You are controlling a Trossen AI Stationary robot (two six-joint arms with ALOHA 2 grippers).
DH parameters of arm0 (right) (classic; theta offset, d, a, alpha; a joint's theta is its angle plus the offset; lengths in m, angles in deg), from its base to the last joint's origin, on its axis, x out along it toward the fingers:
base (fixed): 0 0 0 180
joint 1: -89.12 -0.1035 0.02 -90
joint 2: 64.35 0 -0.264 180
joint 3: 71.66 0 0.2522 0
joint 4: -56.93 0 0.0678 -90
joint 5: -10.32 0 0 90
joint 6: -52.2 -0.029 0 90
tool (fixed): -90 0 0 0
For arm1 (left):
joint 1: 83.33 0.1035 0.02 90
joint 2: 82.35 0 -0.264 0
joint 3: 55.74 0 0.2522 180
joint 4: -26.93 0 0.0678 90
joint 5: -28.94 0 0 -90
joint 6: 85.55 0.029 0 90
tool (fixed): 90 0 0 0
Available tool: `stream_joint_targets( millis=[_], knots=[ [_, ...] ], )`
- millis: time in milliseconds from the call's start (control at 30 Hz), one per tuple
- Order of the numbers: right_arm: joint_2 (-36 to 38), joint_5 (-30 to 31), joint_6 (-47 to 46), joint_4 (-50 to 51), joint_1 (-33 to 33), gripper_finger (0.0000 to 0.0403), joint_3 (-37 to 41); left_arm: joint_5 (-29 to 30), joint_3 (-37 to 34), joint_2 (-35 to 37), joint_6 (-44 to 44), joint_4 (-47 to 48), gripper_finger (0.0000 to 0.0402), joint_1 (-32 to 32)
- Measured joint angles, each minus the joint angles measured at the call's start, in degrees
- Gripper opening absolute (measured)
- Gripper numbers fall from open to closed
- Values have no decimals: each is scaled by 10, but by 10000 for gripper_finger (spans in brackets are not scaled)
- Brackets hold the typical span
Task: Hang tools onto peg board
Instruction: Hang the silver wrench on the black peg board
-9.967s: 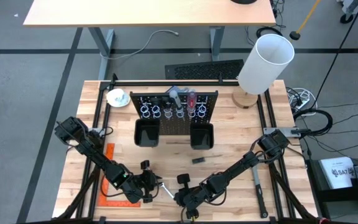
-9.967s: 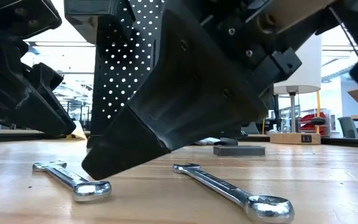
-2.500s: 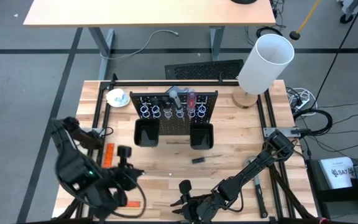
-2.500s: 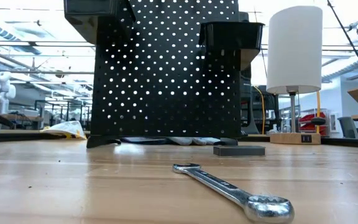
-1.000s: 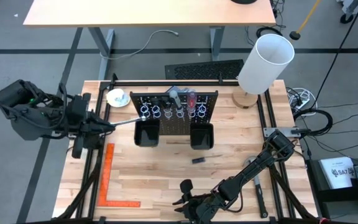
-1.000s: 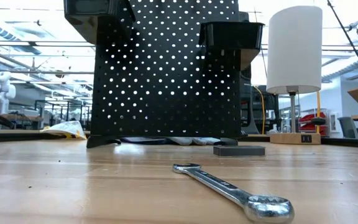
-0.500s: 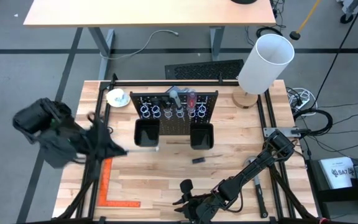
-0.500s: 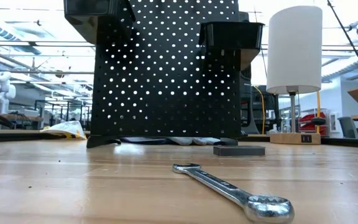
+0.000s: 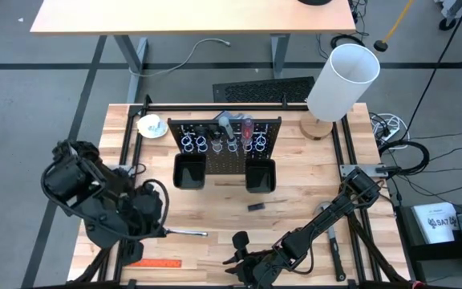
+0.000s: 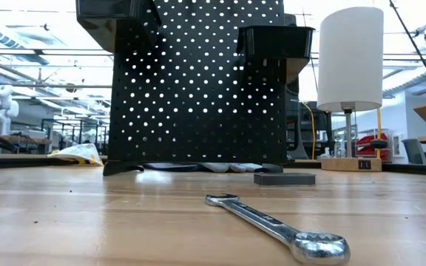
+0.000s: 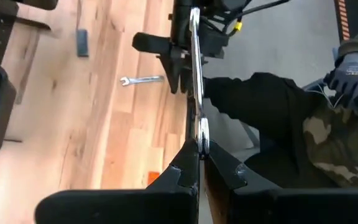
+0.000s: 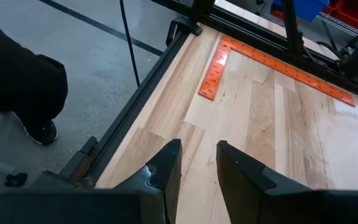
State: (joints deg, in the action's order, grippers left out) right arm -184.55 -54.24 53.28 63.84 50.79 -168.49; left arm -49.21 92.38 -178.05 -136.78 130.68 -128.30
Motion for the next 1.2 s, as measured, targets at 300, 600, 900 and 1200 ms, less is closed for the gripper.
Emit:
stream_joint_targets(
  millis=[300, 600, 900, 1200],
  knots=[
    [0, 0, -2, 0, 1, 93, 0, 84, 0, 38, 83, 0, 11, 23],
    [0, 0, -2, 4, 1, 93, 0, 205, 0, 102, 198, 0, 11, 43],
    [0, 0, -4, 12, 1, 93, 0, 268, 0, 151, 232, 0, 11, 66],
    [1, 1, 10, 9, 1, 93, 0, 266, 0, 147, 232, 0, 11, 71]
  ],
)
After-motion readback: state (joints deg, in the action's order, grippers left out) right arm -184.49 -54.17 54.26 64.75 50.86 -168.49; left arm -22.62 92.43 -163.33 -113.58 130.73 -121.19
